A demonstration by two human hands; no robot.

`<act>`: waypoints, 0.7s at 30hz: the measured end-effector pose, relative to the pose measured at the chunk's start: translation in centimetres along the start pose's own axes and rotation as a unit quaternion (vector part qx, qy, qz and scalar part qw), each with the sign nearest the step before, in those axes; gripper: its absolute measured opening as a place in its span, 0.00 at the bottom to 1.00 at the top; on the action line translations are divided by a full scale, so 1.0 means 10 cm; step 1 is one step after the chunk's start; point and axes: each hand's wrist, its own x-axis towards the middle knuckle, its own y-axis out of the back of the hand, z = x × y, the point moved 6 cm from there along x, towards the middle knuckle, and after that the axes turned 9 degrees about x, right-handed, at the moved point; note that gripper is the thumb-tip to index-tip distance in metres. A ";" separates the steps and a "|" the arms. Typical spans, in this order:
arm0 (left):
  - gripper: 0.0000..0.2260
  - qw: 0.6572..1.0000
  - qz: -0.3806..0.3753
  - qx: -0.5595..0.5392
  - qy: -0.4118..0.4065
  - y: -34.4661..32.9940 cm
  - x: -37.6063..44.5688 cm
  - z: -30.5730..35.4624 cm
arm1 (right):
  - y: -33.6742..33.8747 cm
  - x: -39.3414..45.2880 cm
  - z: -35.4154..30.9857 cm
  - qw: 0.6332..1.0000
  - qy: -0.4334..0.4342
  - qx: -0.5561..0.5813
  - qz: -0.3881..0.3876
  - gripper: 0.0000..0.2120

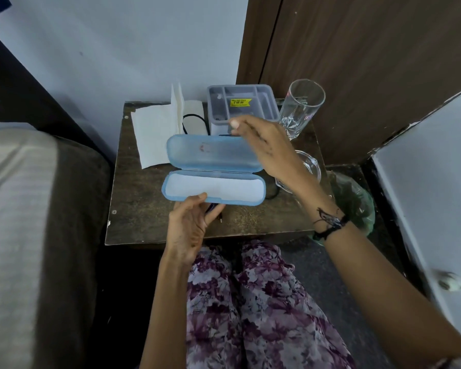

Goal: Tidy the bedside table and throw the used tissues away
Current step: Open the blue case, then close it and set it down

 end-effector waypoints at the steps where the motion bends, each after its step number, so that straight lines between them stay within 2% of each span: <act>1: 0.20 1.000 0.010 0.003 -0.008 0.04 -0.01 0.04 | 0.02 -0.02 0.03 0.998 -0.021 0.056 0.024 0.15; 4: 0.15 0.999 0.035 0.012 -0.035 0.15 -0.03 0.18 | 0.01 -0.16 0.19 0.980 -0.077 0.158 0.091 0.15; 6: 0.16 0.997 0.056 0.011 -0.049 0.23 -0.03 0.26 | -0.06 -0.29 0.30 0.979 -0.106 0.150 0.093 0.14; 11: 0.15 0.993 0.089 -0.015 -0.075 0.38 -0.04 0.35 | -0.37 -0.57 0.45 0.987 -0.152 0.040 0.018 0.10; 16: 0.18 0.994 0.092 -0.027 -0.058 0.44 -0.01 0.31 | -0.72 -0.63 0.35 0.984 -0.173 -0.019 -0.045 0.15; 19: 0.25 0.995 0.082 -0.026 -0.049 0.45 0.00 0.28 | -0.82 -0.62 0.36 0.978 -0.200 -0.021 -0.056 0.15; 21: 0.18 0.994 0.087 -0.022 -0.061 0.46 -0.01 0.29 | -0.87 -0.61 0.41 0.972 -0.223 -0.015 -0.067 0.13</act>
